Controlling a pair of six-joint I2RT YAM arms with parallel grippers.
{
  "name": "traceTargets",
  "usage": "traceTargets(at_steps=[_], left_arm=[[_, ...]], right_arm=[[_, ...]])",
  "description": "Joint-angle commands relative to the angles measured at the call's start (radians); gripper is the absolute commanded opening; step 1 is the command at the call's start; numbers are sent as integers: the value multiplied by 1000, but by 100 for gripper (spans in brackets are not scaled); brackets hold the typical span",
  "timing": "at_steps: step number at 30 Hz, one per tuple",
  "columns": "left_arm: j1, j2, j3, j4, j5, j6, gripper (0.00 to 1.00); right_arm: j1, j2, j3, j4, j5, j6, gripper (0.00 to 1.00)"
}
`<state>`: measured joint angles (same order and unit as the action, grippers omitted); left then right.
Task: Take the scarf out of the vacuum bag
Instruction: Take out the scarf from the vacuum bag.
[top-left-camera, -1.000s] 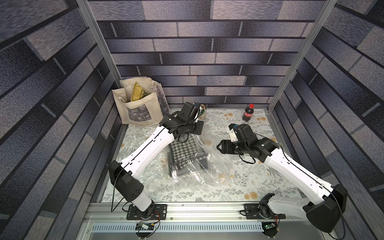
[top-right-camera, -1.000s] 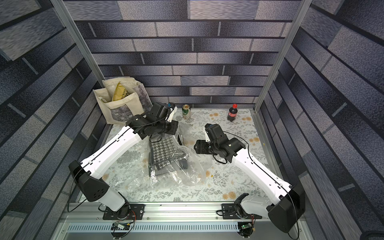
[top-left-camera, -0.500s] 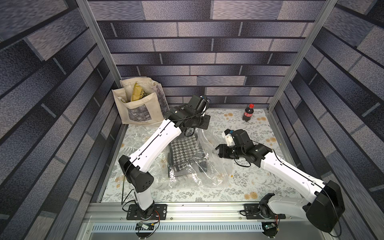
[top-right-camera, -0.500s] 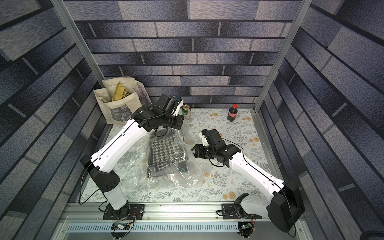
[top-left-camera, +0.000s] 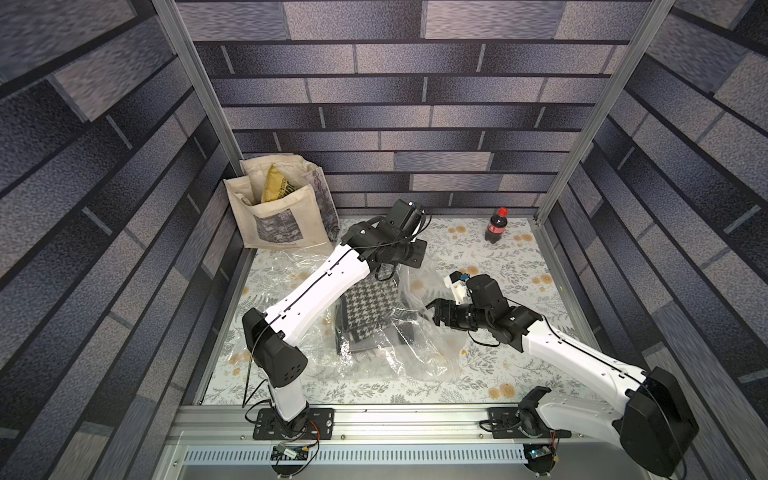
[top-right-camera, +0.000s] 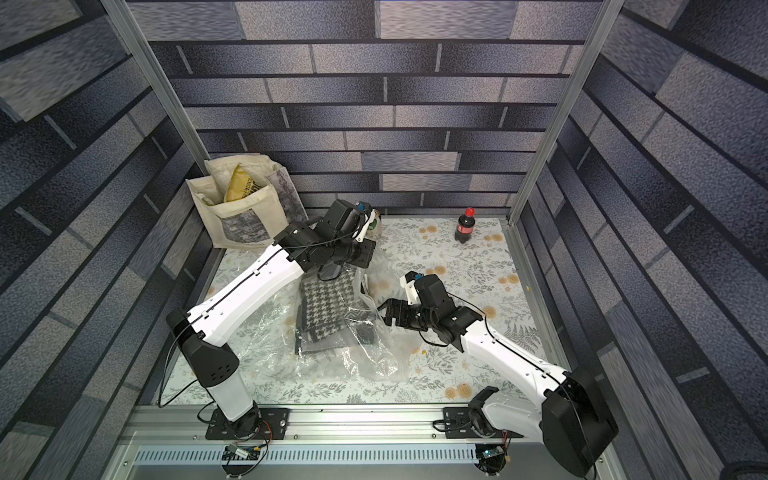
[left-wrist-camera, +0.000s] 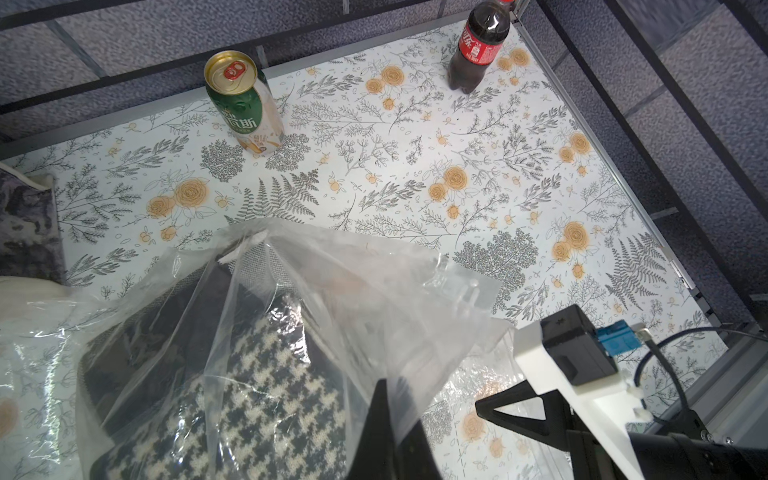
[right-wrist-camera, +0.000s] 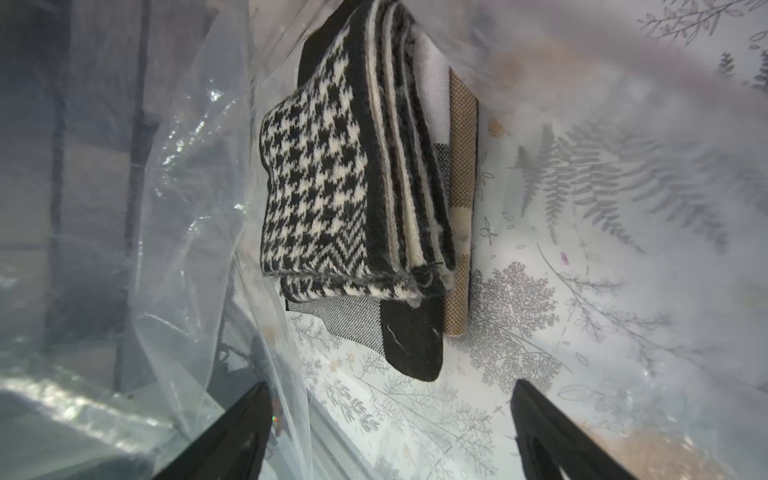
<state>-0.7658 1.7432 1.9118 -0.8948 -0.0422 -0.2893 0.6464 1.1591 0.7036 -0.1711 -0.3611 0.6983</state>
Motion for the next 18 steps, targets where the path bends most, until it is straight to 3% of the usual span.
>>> traceTargets(at_steps=[1,7,18], left_arm=[[-15,-103,-98,85,-7,-25,0],[-27,-219,-292,215,-31,-55,0],[-48,-226,-290,207,-25,-53,0]], right_arm=[[9,8,-12,86,-4,6,94],[40,87,-49,193,-2,51,100],[62,262,-17,359,13,107,100]])
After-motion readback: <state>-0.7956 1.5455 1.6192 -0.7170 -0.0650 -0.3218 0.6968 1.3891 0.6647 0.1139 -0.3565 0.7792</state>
